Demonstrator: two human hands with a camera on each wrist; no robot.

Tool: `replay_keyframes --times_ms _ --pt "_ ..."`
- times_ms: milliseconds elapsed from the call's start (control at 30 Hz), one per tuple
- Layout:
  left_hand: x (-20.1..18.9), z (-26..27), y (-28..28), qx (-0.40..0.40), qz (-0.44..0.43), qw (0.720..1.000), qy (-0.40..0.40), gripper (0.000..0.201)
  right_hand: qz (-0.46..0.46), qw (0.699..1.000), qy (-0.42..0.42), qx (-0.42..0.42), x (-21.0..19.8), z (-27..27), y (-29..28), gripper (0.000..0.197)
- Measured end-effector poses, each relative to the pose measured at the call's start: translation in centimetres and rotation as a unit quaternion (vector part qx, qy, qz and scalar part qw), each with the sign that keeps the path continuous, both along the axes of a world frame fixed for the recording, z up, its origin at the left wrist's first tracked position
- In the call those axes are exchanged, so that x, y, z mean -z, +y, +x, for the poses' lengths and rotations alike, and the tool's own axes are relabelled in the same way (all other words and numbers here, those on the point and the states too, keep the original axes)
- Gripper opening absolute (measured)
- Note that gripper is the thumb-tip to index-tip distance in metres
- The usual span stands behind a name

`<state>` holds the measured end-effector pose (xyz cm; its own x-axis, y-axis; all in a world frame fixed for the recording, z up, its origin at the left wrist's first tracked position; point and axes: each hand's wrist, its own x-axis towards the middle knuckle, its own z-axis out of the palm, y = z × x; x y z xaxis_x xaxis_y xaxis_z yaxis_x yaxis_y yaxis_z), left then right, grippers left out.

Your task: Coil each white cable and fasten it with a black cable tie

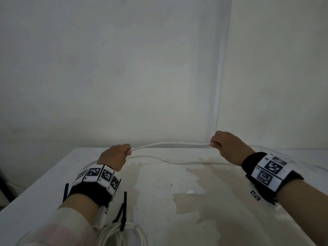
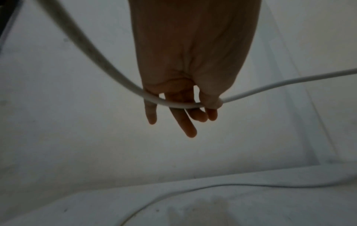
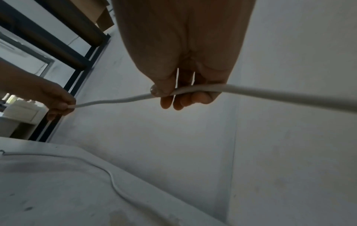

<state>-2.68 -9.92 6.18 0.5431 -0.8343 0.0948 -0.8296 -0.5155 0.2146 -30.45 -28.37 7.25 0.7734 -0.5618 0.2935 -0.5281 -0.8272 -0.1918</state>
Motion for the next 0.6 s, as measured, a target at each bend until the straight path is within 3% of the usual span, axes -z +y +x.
replay_keyframes --times_ms 100,200,300,367,500,600 --pt "-0.8 -1.2 0.7 0.008 -0.008 0.997 -0.075 0.026 -0.007 1.000 -0.018 0.004 -1.2 -1.7 0.3 0.025" --pt "-1.3 -2.4 1.3 0.026 -0.033 0.994 -0.097 0.021 0.013 0.995 -0.096 0.012 -2.8 -3.0 1.2 0.025" --pt "-1.6 -3.4 2.1 0.059 -0.049 0.996 -0.046 0.026 0.057 0.989 -0.133 0.042 -4.2 -4.6 1.6 0.026" --pt "-2.1 -4.1 2.7 0.080 -0.091 0.992 0.016 0.034 0.069 0.991 -0.102 0.057 -4.3 -5.4 1.5 0.027" --pt "-3.5 -5.5 3.5 0.075 -0.195 0.974 0.092 0.031 0.052 0.997 -0.047 0.037 -2.8 -5.9 2.1 0.024" --pt "-4.2 -6.1 3.6 0.059 -0.208 0.968 0.128 0.027 -0.008 0.999 0.028 0.028 -1.5 -5.6 2.8 0.023"
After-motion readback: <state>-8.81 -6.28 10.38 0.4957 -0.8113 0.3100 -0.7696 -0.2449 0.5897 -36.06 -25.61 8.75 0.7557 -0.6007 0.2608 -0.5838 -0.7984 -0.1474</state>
